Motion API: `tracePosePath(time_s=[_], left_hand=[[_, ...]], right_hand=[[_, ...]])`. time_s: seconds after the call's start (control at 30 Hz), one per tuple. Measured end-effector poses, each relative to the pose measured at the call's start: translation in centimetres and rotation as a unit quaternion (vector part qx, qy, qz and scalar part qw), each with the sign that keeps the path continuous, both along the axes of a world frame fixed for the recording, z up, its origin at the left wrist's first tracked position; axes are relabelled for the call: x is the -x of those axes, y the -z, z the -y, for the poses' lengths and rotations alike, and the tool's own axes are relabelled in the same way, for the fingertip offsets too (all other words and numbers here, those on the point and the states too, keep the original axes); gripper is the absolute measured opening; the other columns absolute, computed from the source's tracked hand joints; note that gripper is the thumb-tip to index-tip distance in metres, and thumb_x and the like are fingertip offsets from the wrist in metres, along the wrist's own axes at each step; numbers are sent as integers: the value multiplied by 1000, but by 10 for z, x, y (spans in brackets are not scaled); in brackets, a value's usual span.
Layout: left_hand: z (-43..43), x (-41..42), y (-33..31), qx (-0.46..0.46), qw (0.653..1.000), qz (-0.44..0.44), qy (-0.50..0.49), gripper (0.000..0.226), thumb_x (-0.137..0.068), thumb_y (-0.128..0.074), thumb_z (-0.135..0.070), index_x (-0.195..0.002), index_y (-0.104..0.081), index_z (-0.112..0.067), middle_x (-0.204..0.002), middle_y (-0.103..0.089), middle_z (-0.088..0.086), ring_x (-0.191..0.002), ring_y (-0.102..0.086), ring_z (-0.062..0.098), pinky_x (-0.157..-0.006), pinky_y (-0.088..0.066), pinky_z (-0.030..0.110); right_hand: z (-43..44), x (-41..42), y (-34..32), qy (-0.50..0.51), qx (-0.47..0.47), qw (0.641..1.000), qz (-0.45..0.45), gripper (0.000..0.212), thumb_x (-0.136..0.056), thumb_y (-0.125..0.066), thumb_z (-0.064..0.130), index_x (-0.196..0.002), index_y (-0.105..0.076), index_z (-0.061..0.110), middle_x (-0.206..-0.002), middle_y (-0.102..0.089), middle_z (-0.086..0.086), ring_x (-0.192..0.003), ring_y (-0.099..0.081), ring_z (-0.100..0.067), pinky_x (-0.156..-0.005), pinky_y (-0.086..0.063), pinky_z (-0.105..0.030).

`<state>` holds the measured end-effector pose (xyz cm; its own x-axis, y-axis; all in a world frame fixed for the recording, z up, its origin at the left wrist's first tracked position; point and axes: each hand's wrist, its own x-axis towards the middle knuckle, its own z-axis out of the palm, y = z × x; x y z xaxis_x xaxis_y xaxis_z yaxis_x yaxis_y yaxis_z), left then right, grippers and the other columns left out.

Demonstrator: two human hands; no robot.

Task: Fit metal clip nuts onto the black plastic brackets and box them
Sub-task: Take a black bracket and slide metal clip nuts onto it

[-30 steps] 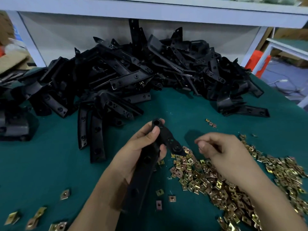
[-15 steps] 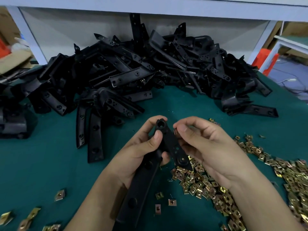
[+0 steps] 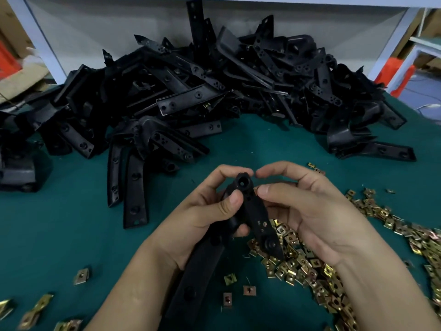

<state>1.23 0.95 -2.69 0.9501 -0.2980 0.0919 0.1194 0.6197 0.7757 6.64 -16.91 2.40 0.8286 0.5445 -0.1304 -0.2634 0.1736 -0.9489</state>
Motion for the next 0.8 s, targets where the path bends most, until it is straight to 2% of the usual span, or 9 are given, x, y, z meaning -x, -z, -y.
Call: tracePosePath(time_s=[0.17, 0.3, 0.43, 0.5, 0.57, 0.6, 0.67, 0.73, 0.8], left_hand=[[2, 0, 0, -55, 998, -1, -15, 36, -84, -80, -23, -116, -63, -21, -88, -65, 7, -69, -64, 13, -65, -56, 27], [4, 0, -2, -105, 993, -7, -45, 25, -84, -72, -18, -108, -67, -22, -89, -65, 4, -70, -65, 12, -64, -56, 24], [4, -3, -2, -68, 995, -30, -66, 24, -85, -70, -15, -107, -69, -23, -93, -64, 6, -68, -63, 14, -62, -56, 24], [2, -4, -2, -38, 994, -47, -93, 22, -86, -69, -15, -106, -70, -24, -103, -69, 8, -70, -63, 15, -63, -56, 22], [-2, -5, -3, -15, 992, -56, -115, 20, -86, -68, -17, -103, -72, -25, -115, -73, 6, -74, -66, 13, -66, -56, 21], [-4, -5, -3, -7, 991, -59, -121, 19, -86, -69, -18, -102, -73, -25, -116, -73, 5, -75, -67, 12, -66, -55, 21], [-6, -5, -4, 6, 990, -68, -126, 18, -85, -69, -18, -102, -72, -25, -111, -73, 1, -79, -67, 11, -66, -55, 21], [-6, -5, -4, 17, 989, -78, -127, 18, -87, -68, -18, -104, -70, -23, -108, -72, 1, -80, -66, 11, -66, -55, 21], [-5, -5, -4, 23, 988, -86, -128, 17, -91, -66, -16, -106, -69, -23, -107, -72, 1, -78, -66, 11, -66, -56, 21]], right_hand=[[6, -2, 0, -14, 46, 999, 17, 40, -64, -85, 9, -102, -71, 9, -76, -69, -15, -69, -65, -24, -66, -56, -30], [2, -1, 4, -17, 76, 997, 9, 38, -61, -78, 17, -98, -71, 12, -77, -71, -14, -69, -68, -25, -65, -58, -27], [0, -1, 5, -2, 90, 996, 13, 46, -64, -79, 26, -105, -65, 13, -86, -76, -6, -78, -72, -24, -77, -60, -32], [5, -5, 5, 50, 122, 990, 51, 38, -71, -77, 33, -105, -68, 20, -92, -78, -1, -82, -74, -18, -77, -59, -32], [16, -13, 8, 128, 236, 950, 158, 12, -84, -75, 29, -97, -73, 29, -92, -76, 6, -83, -71, -8, -79, -53, -27], [22, -15, 10, 121, 299, 924, 205, 10, -88, -74, 25, -95, -74, 31, -92, -75, 8, -86, -69, -4, -82, -51, -24], [29, -17, 16, 15, 417, 879, 233, 17, -87, -76, 29, -101, -73, 37, -96, -72, 15, -94, -65, 0, -87, -48, -22], [28, -15, 20, -70, 522, 815, 244, 28, -81, -80, 41, -106, -69, 45, -101, -65, 21, -99, -59, 2, -85, -48, -24], [24, -15, 21, -73, 552, 791, 252, 25, -78, -81, 45, -100, -69, 49, -100, -64, 18, -95, -59, 1, -87, -51, -31]])
